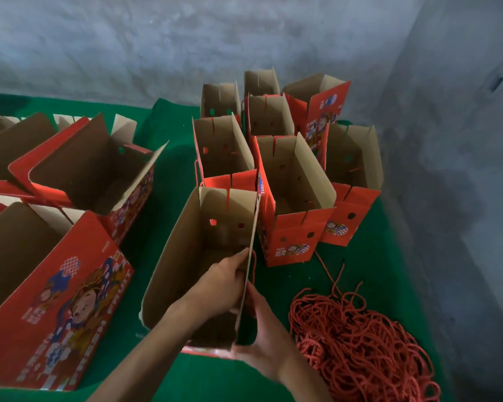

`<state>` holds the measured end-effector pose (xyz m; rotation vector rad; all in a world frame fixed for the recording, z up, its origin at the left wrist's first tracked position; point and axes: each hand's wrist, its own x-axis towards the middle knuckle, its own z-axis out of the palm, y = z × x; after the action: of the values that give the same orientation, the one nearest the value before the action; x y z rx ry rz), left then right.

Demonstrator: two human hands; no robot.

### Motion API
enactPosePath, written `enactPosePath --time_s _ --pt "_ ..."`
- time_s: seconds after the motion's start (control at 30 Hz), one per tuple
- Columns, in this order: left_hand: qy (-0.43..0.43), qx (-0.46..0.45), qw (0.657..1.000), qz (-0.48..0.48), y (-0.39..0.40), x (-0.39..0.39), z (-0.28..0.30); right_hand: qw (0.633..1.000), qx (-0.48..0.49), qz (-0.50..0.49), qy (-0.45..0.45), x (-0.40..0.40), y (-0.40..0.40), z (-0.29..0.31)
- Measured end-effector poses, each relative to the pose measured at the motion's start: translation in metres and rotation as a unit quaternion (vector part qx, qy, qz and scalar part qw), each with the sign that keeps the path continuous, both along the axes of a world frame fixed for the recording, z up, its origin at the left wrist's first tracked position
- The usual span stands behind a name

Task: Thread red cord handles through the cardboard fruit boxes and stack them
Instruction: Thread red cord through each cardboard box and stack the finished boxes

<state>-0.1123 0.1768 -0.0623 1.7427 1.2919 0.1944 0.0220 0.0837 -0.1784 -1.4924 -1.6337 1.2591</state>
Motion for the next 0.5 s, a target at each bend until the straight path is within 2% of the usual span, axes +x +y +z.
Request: enactPosePath --time_s 0.17,0.27,0.33,0.4,0.5 --pt "0.014 0.141 0.99 -0.016 0.008 -0.001 0.007 0.977 0.102 -0.168 -0.078 -0.001 0.022 -0.004" --pt "0.063 0.231 0.971 0.009 0.009 -0.006 0.008 0.955 0.149 -0.229 -0.12 -0.004 0.037 -0.003" --pt "0.09 0.244 0.965 0.028 0.01 -0.008 0.005 0.937 0.177 -0.271 -0.131 -0.003 0.044 -0.004" --pt "0.1 0.252 0.962 0.028 0.009 -0.007 0.002 0.943 0.154 -0.278 -0.097 -0.001 0.053 -0.002" --pt "0.12 0.329 0.937 -0.003 0.012 -0.004 -0.003 0.973 0.133 -0.172 -0.076 -0.006 0.063 0.003"
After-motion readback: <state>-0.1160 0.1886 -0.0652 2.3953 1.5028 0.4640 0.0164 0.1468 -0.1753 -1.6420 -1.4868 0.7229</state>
